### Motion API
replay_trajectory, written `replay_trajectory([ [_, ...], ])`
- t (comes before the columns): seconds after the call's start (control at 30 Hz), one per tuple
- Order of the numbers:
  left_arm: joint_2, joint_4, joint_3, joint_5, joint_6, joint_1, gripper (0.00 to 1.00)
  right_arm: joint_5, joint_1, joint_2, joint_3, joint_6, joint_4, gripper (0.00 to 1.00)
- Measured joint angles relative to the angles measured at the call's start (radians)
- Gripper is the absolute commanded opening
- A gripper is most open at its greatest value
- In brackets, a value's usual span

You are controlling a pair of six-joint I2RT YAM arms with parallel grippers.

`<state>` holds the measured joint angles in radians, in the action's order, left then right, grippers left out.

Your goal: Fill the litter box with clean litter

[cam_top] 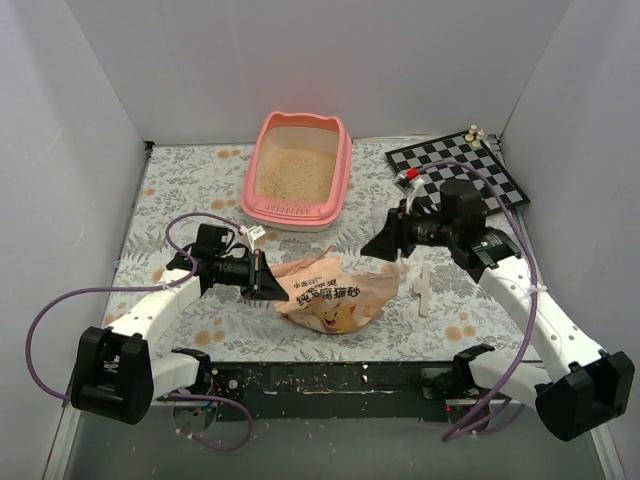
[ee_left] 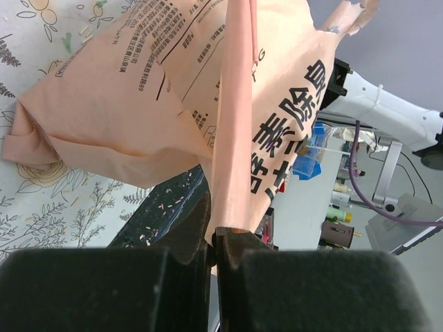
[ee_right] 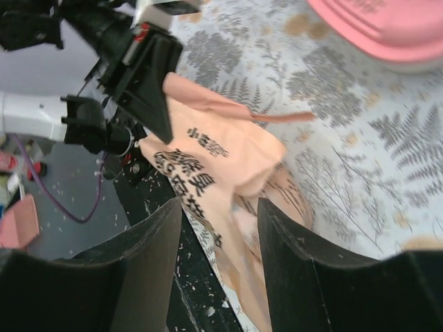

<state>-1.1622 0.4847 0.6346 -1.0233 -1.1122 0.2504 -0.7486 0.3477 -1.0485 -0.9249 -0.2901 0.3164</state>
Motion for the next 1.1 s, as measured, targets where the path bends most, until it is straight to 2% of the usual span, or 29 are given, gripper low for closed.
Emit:
replay_trajectory([
  [0.13, -0.007, 0.002, 0.0, 0.0, 0.005, 0.0, 0.0, 0.067, 0.211, -0.085, -0.116, 0.143, 0.038, 0.58],
  [0.47, -0.008, 0.001, 0.0, -0.002, 0.005, 0.002, 0.0, 0.228, 0.508, -0.27, -0.188, 0.481, 0.135, 0.59],
  [0.73, -0.008, 0.001, 0.0, -0.001, 0.006, 0.004, 0.0, 0.278, 0.558, -0.27, -0.187, 0.625, 0.155, 0.6],
  [1.07, -0.018, 0.002, 0.003, -0.003, 0.008, 0.007, 0.0, 0.29, 0.558, -0.258, -0.081, 0.692, 0.152, 0.6],
  [1.1, -0.022, 0.001, 0.005, -0.005, 0.008, 0.007, 0.0, 0.29, 0.558, -0.257, -0.076, 0.697, 0.151, 0.58],
])
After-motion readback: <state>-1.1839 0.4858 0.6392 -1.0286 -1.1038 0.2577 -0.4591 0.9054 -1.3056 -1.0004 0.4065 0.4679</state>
